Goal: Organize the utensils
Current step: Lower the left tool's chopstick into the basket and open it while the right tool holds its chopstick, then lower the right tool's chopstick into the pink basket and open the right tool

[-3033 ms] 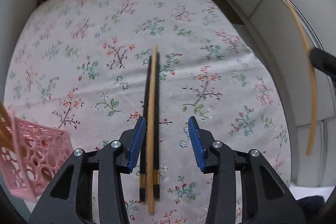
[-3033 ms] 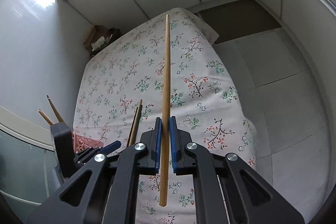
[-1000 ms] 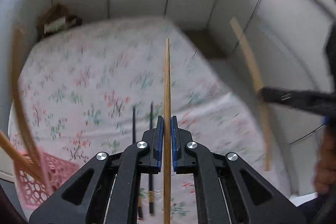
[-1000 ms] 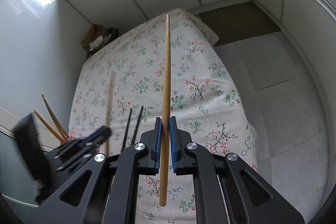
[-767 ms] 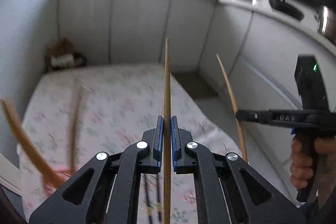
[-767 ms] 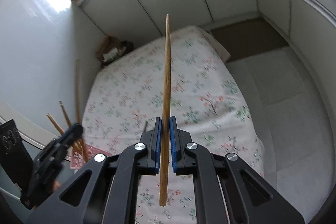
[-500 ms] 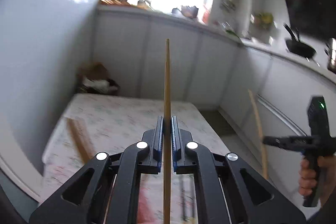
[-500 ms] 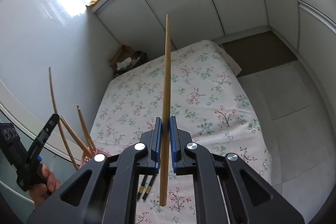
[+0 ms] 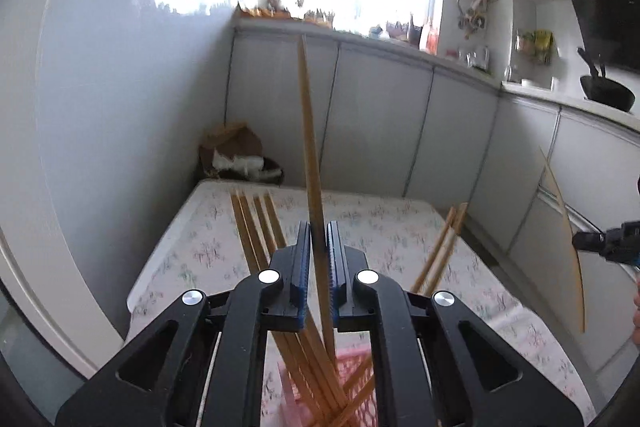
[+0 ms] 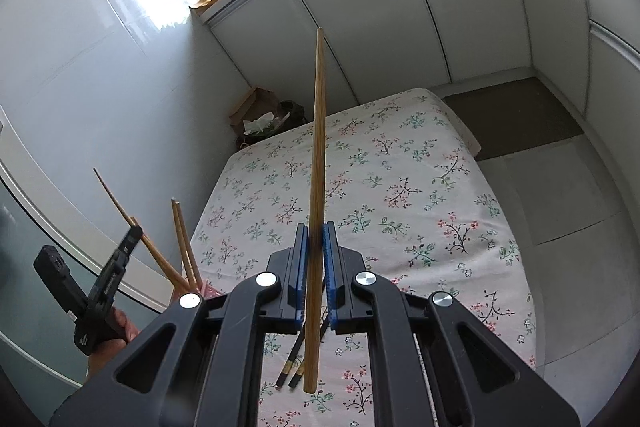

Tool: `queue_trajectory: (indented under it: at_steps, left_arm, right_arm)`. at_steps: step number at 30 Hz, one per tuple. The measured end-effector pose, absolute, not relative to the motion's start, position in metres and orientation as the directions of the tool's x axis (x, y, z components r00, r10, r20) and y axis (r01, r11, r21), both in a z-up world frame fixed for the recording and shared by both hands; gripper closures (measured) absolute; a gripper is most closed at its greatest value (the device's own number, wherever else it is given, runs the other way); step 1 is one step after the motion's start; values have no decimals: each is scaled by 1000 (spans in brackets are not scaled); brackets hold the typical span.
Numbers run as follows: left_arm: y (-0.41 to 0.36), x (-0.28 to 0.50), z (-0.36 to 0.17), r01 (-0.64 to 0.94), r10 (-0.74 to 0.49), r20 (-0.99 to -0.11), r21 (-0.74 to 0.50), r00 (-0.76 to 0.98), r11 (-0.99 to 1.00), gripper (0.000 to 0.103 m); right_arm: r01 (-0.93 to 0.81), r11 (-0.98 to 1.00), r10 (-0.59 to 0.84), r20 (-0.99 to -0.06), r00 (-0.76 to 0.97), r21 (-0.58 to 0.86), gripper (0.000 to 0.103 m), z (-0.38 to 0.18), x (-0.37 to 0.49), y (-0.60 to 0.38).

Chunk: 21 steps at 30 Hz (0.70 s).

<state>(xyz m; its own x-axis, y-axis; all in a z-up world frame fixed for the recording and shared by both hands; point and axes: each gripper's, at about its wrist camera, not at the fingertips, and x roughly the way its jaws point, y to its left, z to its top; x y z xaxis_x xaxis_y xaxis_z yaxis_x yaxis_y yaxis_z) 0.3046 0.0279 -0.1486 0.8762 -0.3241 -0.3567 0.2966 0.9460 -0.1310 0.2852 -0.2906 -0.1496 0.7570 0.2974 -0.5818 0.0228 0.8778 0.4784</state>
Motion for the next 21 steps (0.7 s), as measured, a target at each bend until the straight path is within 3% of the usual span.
queue_trajectory:
  at_steps: [9, 13, 16, 21]
  left_arm:
    - [18, 307, -149, 346, -352, -443, -99, 824, 933, 95]
    - [22, 316, -159, 319, -337, -524, -129, 782, 939, 95]
    - [33, 316, -153, 304, -358, -523, -189, 773, 934, 95]
    - [48, 305, -129, 253, -351, -523, -251, 777, 934, 79]
  right_arm:
    - [1, 888, 303, -585, 752, 461, 95, -150, 286, -279]
    - [-6, 890, 303, -581, 756, 456, 95, -149, 285, -275]
    - [-16, 891, 308, -577, 757, 455, 95, -150, 287, -270]
    - [-39, 877, 330, -542, 773, 479, 95, -151, 288, -253]
